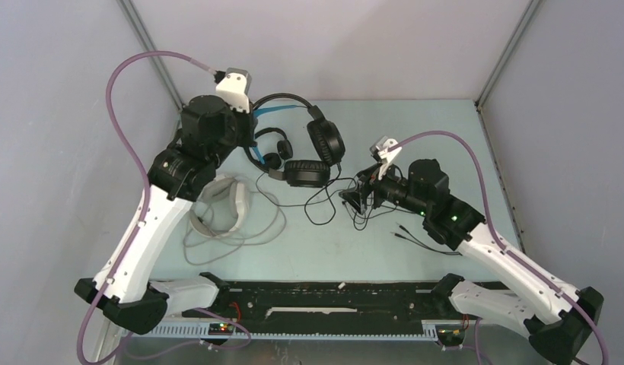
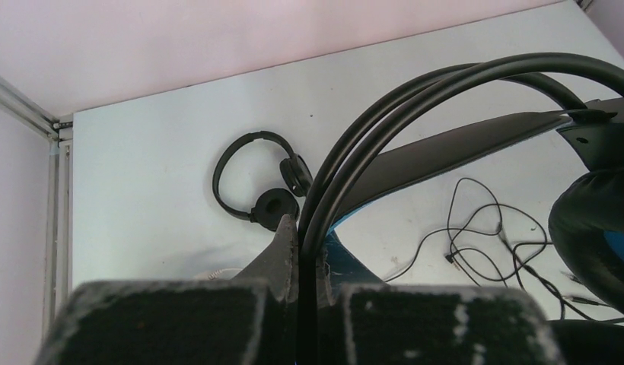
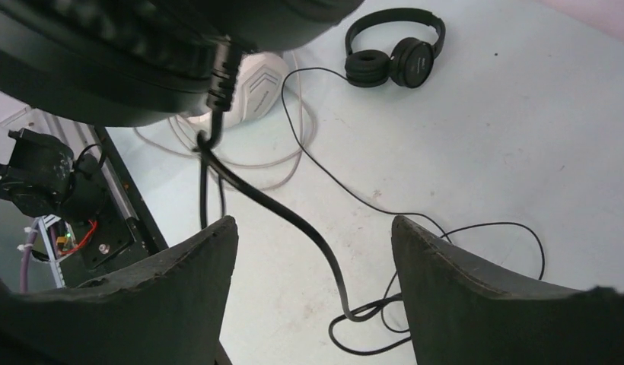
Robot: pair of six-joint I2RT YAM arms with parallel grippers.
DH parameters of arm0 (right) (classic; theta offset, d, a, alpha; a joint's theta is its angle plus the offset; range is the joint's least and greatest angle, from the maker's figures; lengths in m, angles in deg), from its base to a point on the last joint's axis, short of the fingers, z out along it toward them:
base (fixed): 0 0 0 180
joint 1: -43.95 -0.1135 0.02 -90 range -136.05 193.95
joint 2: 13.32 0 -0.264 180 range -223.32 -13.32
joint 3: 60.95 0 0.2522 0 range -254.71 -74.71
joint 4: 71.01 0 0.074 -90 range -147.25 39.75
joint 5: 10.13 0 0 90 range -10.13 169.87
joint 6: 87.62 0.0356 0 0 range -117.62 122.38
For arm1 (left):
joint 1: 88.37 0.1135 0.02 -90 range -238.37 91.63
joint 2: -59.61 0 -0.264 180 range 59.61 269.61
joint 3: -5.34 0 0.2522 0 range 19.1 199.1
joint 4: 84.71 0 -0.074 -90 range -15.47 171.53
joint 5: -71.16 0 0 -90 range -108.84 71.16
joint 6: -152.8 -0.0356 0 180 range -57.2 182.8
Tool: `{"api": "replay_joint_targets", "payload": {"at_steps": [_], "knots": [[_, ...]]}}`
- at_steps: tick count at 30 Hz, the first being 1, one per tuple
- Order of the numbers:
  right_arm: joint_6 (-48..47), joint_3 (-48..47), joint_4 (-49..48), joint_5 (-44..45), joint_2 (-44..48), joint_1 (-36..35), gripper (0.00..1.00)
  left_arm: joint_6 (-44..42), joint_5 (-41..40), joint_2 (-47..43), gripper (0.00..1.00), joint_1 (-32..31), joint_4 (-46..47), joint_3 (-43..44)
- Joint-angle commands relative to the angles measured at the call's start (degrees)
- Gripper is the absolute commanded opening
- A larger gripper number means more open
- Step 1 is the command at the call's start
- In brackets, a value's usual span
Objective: Wrap the headphones
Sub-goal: Wrap the headphones cable around the headphones.
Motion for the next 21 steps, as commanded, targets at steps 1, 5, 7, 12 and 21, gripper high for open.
{"api": "replay_joint_targets", "payload": {"at_steps": [1,5,7,12,21], "knots": [[0.1,0.5,-6.5,0.8,-2.4,0.2,0.63,4.5,4.1,-1.4,0.00,1.5,3.8,5.2],[-0.2,2.2,-12.6,-2.6,-4.4,2.3,0.37,8.0,9.5,-1.4,0.00,5.4,4.7,4.6],[0.4,2.5,-14.8,-1.7,-4.9,3.2,0.13,8.2,9.9,-2.0,0.00,6.7,4.7,4.3],[12.4,1.9,-12.0,10.1,-2.7,12.8,0.00,11.0,10.6,-3.6,0.00,14.7,4.4,4.4],[25.6,-1.4,6.2,25.0,3.6,39.2,0.00,16.8,7.5,-5.6,0.00,27.1,4.6,5.1]]}}
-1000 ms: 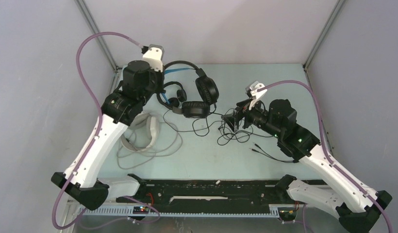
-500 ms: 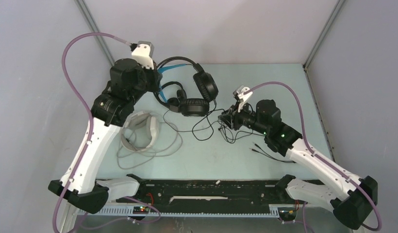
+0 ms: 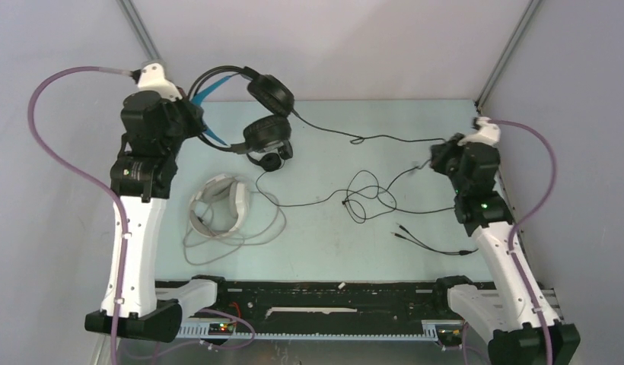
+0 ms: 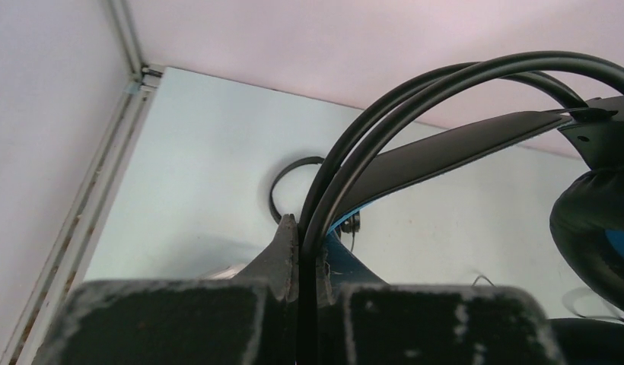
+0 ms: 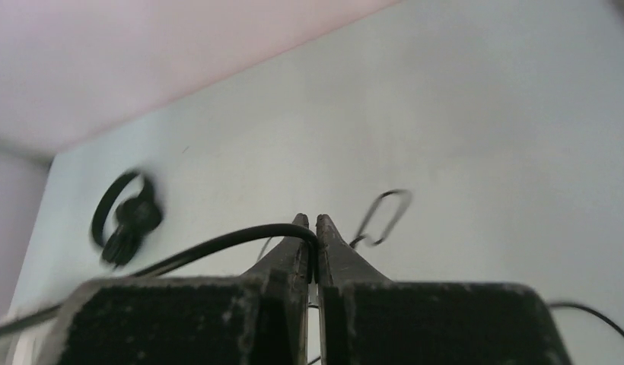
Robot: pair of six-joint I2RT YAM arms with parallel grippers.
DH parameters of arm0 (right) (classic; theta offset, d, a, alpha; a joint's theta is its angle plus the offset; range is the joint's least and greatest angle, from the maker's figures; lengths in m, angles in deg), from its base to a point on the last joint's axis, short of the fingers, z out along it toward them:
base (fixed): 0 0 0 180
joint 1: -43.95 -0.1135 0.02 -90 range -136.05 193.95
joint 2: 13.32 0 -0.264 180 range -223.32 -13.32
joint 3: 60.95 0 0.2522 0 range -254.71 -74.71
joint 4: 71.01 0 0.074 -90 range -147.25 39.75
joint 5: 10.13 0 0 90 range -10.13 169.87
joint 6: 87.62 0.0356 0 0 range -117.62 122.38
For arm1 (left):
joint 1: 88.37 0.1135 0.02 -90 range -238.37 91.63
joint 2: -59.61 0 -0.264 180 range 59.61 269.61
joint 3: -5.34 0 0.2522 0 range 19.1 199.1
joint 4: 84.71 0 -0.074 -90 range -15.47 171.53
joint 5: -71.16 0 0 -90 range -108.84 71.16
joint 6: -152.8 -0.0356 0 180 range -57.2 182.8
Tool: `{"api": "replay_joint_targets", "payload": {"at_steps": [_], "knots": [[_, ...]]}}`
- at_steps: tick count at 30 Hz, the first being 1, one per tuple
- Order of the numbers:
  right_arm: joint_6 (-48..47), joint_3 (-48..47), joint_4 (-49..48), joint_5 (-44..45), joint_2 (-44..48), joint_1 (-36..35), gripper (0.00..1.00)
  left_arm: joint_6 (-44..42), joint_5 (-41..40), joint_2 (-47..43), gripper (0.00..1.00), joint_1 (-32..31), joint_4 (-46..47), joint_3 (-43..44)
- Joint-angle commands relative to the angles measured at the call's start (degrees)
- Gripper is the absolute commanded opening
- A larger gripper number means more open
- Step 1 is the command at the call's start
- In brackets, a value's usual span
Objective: Wrap the headphones
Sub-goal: Wrap the headphones cable around the headphones.
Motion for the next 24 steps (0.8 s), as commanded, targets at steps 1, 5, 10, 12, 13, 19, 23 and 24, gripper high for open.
{"api": "replay_joint_targets", "payload": {"at_steps": [1,5,10,12,13,19,23,24], "knots": [[7.7,-3.3,7.2,8.3,3.4,8.5,0.00,6.1,-0.2,-2.5,0.00,4.6,4.8,4.2],[7.2,-3.7,7.2,7.1,2.4,12.8,0.00,5.7,-1.5,-2.6,0.00,5.5,5.0,4.2],[7.8,-5.5,10.9,12.9,-2.4,14.3,0.00,7.2,-3.4,-3.1,0.00,8.3,4.8,4.4],[8.2,-5.5,11.7,13.0,-3.1,16.5,0.00,8.4,-3.5,-3.6,0.00,10.0,4.3,5.0],[8.3,-5.5,12.0,13.2,-3.3,17.6,0.00,8.5,-3.9,-3.9,0.00,10.6,3.8,5.7],[6.0,-7.0,11.3,14.6,-3.5,19.1,0.00,8.0,-5.0,-4.0,0.00,11.3,2.1,8.3],[5.6,-9.4,12.1,7.6,-7.4,18.8,0.18,8.3,6.6,-4.3,0.00,11.3,6.2,5.5],[5.3,-10.5,13.8,4.9,-8.5,18.6,0.26,8.2,9.0,-4.4,0.00,11.3,7.0,4.6]]}}
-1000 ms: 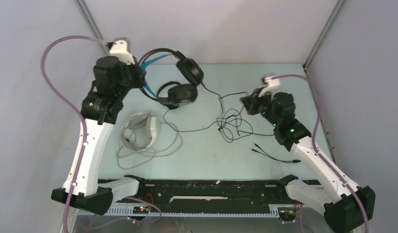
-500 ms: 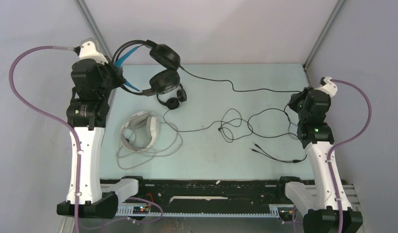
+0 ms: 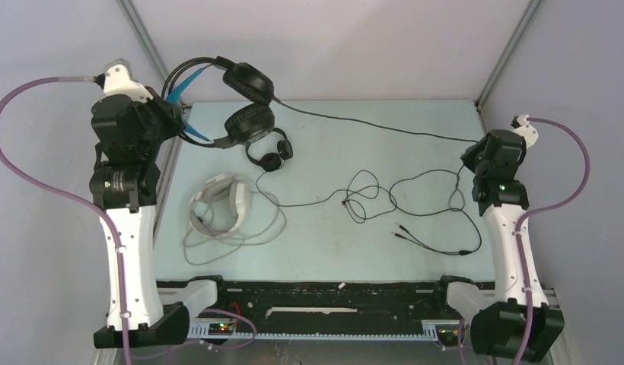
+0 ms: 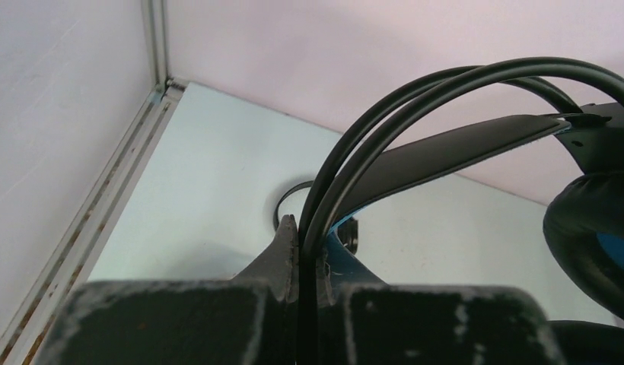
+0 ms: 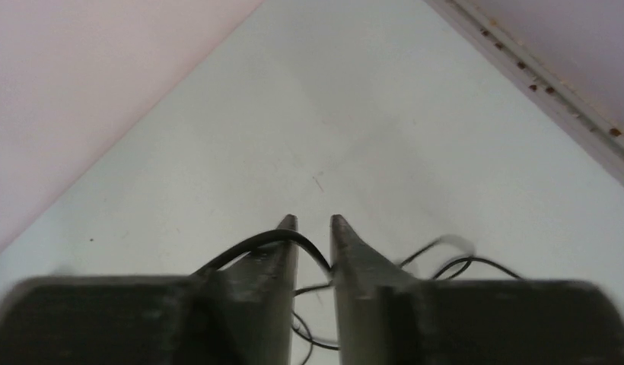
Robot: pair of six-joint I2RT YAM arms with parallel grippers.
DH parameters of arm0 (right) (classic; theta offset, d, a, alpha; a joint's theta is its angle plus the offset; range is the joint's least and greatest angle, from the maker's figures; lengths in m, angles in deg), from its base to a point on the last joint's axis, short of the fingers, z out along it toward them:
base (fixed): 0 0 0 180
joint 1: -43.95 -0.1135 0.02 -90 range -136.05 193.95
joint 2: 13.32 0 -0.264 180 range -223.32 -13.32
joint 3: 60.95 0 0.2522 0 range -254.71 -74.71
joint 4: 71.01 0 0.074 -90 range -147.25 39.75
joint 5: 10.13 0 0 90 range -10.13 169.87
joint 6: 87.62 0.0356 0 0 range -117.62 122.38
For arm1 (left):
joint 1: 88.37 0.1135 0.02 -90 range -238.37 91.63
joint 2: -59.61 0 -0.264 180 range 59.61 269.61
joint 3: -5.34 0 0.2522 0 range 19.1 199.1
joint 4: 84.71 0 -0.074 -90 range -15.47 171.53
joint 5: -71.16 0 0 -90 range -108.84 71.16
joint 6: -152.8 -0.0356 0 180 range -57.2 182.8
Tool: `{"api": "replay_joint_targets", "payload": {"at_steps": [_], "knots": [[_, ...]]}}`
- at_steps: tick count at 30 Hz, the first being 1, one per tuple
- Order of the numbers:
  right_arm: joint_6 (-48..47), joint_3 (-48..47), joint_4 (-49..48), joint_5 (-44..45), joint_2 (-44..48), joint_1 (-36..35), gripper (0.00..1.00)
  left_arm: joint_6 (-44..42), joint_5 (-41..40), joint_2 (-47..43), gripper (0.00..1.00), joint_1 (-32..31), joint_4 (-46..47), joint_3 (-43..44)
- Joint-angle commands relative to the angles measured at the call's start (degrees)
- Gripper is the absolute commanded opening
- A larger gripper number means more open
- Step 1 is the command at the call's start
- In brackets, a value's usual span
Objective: Wrap the headphones
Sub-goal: Wrap the headphones cable around the headphones.
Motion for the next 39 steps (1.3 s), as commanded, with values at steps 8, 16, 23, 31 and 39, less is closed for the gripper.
{"api": "replay_joint_targets", "payload": {"at_steps": [8,16,23,31,39], "knots": [[-2.6,-7.0,8.9,-5.2,-1.0,-6.0,0.68,2.3,13.7,-4.0,0.00,1.7,12.7,-5.6],[-17.6,-4.6,-8.4,-19.8,3.9,-25.2,0.72,2.4,18.1,-4.7,0.00,1.4,9.3,-7.1],[-31.7,0.2,-20.4,-44.8,4.8,-38.7,0.73,6.4,27.4,-6.8,0.00,1.1,13.2,-9.1],[-38.9,2.8,-27.2,-50.1,3.9,-47.4,0.80,9.3,31.9,-8.7,0.00,0.8,14.2,-9.7],[-38.9,3.6,-26.3,-44.4,1.4,-55.7,0.77,10.8,33.7,-9.8,0.00,0.0,17.5,-11.5]]}}
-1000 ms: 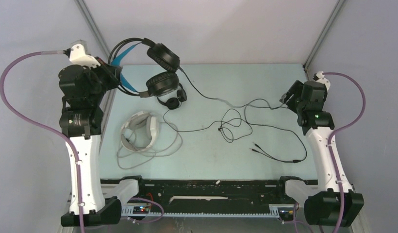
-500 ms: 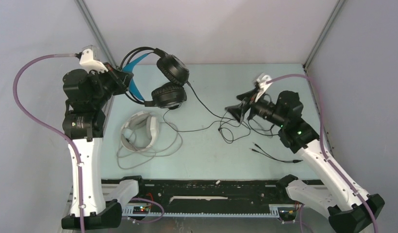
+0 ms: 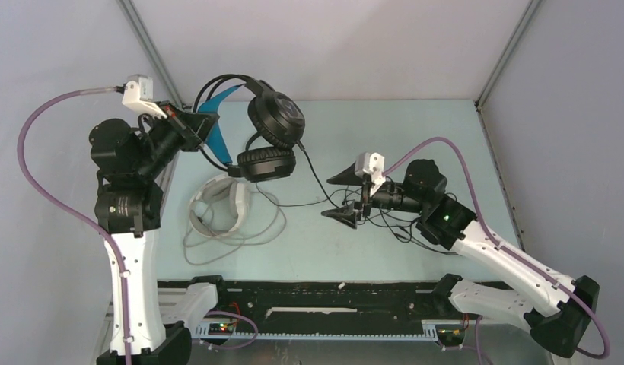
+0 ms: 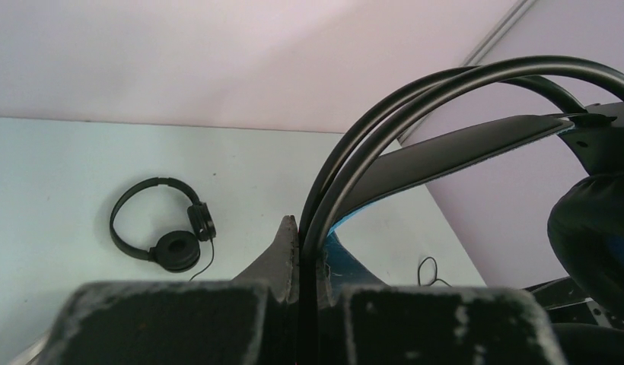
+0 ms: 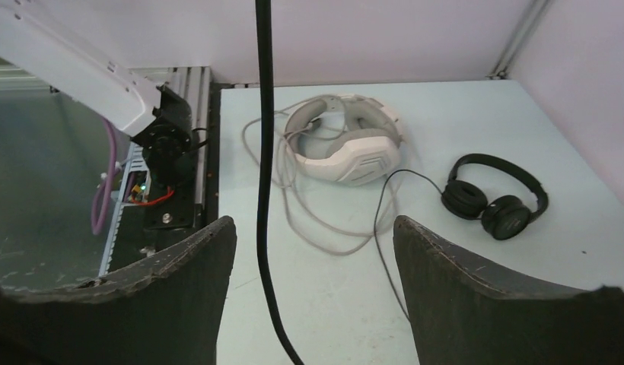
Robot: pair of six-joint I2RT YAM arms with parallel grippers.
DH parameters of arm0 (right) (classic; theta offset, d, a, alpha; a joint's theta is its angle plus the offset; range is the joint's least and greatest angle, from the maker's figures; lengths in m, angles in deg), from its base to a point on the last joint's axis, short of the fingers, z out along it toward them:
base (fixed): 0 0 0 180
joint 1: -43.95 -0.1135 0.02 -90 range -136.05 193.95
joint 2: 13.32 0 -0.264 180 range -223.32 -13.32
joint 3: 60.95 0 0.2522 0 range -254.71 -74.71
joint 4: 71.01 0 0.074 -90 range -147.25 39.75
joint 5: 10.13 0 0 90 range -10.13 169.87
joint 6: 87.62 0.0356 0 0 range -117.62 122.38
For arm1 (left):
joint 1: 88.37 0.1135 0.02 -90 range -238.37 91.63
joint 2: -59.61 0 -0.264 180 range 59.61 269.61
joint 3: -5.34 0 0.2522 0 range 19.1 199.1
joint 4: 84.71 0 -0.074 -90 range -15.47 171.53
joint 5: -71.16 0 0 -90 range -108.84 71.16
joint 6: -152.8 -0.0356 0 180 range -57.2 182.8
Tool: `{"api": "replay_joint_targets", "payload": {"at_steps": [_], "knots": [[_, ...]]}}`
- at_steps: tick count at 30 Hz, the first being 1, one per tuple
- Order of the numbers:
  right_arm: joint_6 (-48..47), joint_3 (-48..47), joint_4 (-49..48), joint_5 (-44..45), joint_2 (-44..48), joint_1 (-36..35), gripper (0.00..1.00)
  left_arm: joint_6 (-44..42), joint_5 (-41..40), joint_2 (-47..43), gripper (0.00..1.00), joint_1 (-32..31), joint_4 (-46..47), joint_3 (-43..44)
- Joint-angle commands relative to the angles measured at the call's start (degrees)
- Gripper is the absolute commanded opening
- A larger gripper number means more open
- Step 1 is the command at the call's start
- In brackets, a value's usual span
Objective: Wrap the headphones
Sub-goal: Wrap the headphones cable around the headphones.
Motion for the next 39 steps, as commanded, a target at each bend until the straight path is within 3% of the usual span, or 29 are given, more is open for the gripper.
{"api": "replay_joint_targets", "payload": {"at_steps": [1,7,18,20,24,29,39], "knots": [[-1.3,0.7,-2.3,3.0,-0.2,-3.2,0.77,4.1,2.8,-1.4,0.00,-0.5,6.9,-1.7],[-1.1,3.8,-3.3,6.6,0.6,-4.2,0.70,8.2,6.9,-0.7,0.00,-0.6,10.7,-2.0],[-1.6,11.1,-10.0,10.7,0.4,-3.9,0.44,15.0,13.5,-0.7,0.00,-1.6,16.2,-1.8],[-1.1,11.9,-11.2,11.6,0.1,-3.8,0.34,16.8,15.6,-1.0,0.00,-1.7,18.5,-2.9],[-1.4,12.6,-15.1,15.2,-0.7,-4.1,0.00,16.6,18.1,-1.4,0.00,-2.9,19.5,-4.6],[-2.9,7.8,-16.9,18.4,-3.5,-4.1,0.00,8.5,16.9,-1.0,0.00,-10.4,11.3,-4.3],[-1.0,4.5,-19.9,19.5,-8.6,-2.8,0.00,12.1,20.6,-2.6,0.00,-21.4,17.4,-10.8]]}}
